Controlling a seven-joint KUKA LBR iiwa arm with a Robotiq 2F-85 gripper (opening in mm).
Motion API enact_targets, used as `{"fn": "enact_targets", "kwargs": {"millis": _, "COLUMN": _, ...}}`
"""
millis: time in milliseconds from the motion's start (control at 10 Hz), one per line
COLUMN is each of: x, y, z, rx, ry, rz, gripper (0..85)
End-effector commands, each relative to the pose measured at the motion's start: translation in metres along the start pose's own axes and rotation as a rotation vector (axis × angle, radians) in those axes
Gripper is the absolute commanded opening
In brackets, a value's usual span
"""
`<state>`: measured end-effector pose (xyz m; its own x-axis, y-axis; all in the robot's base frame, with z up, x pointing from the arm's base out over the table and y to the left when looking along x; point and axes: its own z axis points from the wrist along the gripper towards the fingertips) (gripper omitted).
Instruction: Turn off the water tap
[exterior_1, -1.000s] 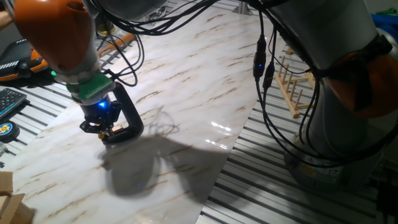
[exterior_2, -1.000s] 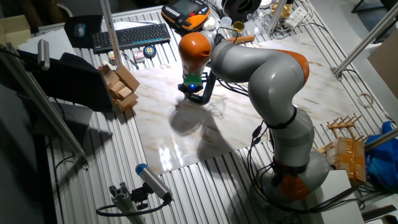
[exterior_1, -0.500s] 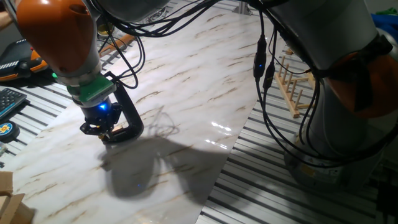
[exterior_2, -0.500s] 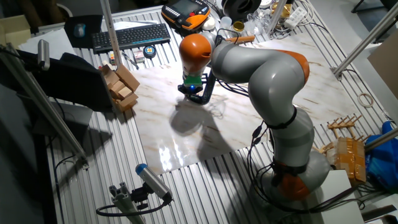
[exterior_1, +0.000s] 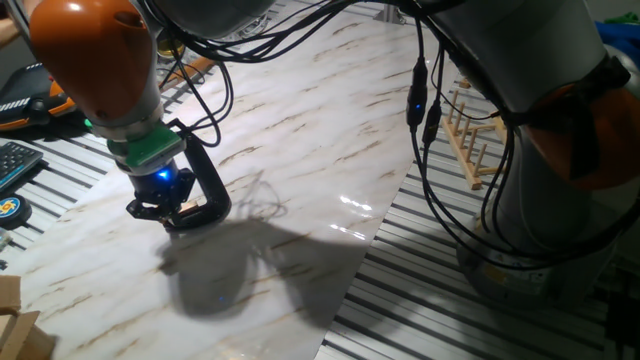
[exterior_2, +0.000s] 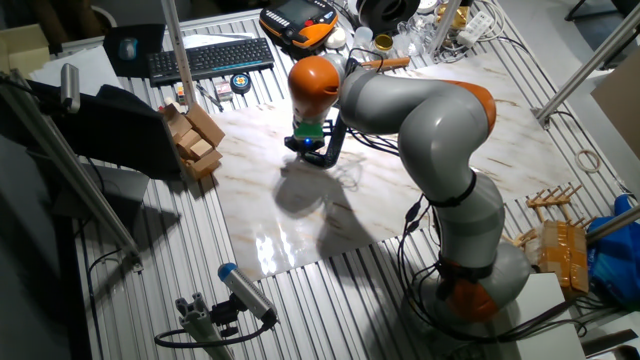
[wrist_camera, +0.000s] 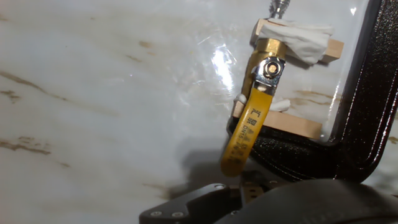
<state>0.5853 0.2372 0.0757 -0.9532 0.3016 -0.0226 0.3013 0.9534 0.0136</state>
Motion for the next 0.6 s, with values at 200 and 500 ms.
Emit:
{"fn": "enact_targets", "kwargs": {"millis": 200, "x": 0.0012, "y": 0.006, "z": 0.0005, "rx": -0.004, "ry": -0.008, "rz": 0.009, "gripper": 0.0}}
{"fn": "enact_targets", "kwargs": {"millis": 500, "x": -0.0006, "y": 0.0085, "z": -0.0005, "rx": -0.022, "ry": -0.023, "rz": 0.021, "gripper": 0.0}}
